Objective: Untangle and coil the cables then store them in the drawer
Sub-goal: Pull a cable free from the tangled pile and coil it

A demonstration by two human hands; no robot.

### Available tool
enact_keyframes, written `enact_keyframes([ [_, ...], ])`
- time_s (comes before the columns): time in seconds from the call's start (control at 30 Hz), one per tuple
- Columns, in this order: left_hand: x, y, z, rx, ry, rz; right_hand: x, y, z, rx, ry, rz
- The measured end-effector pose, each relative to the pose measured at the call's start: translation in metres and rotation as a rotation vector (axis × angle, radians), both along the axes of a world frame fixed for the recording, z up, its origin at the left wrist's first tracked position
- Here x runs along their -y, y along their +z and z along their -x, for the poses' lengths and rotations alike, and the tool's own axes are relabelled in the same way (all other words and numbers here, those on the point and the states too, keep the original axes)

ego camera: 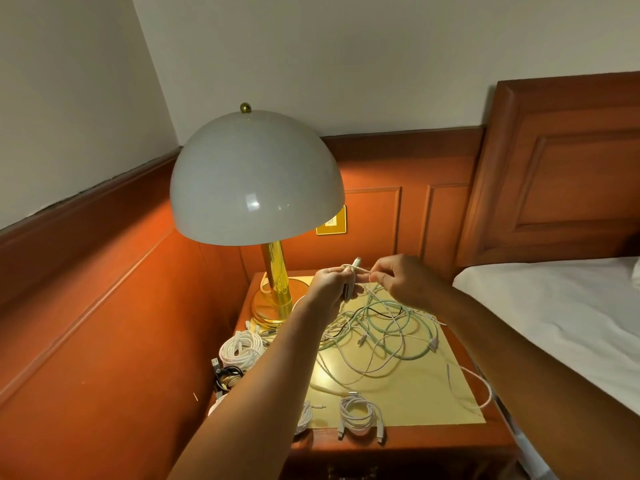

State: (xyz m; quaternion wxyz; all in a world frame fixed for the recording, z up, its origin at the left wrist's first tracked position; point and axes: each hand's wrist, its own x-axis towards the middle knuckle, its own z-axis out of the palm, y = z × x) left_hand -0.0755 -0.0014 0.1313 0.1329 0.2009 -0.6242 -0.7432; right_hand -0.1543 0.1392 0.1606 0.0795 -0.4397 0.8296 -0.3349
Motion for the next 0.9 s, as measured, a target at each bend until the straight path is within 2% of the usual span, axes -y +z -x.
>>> enact_keyframes([
  [0.13,-0.011,0.001,0.007,-0.101,0.048,-0.154,-0.005,-0.025,-0.009,0.178,-0.032,0.129],
  [0.27,-0.018,0.001,0.012,-0.203,0.121,-0.338,-0.007,-0.055,-0.02,0.462,-0.043,0.197],
  [0.43,-0.018,0.001,0.001,-0.228,0.014,-0.378,-0.017,-0.083,-0.042,0.724,-0.041,0.355],
  [0.63,-0.037,-0.001,-0.035,-0.186,-0.021,-0.471,-0.03,-0.098,-0.067,1.122,0.018,0.513],
  [0.77,-0.051,-0.009,-0.067,-0.181,0.04,-0.561,-0.04,-0.103,-0.084,1.265,-0.012,0.574],
  [0.9,-0.067,-0.024,-0.103,-0.262,0.087,-0.836,-0.046,-0.106,-0.107,1.263,-0.115,0.618],
])
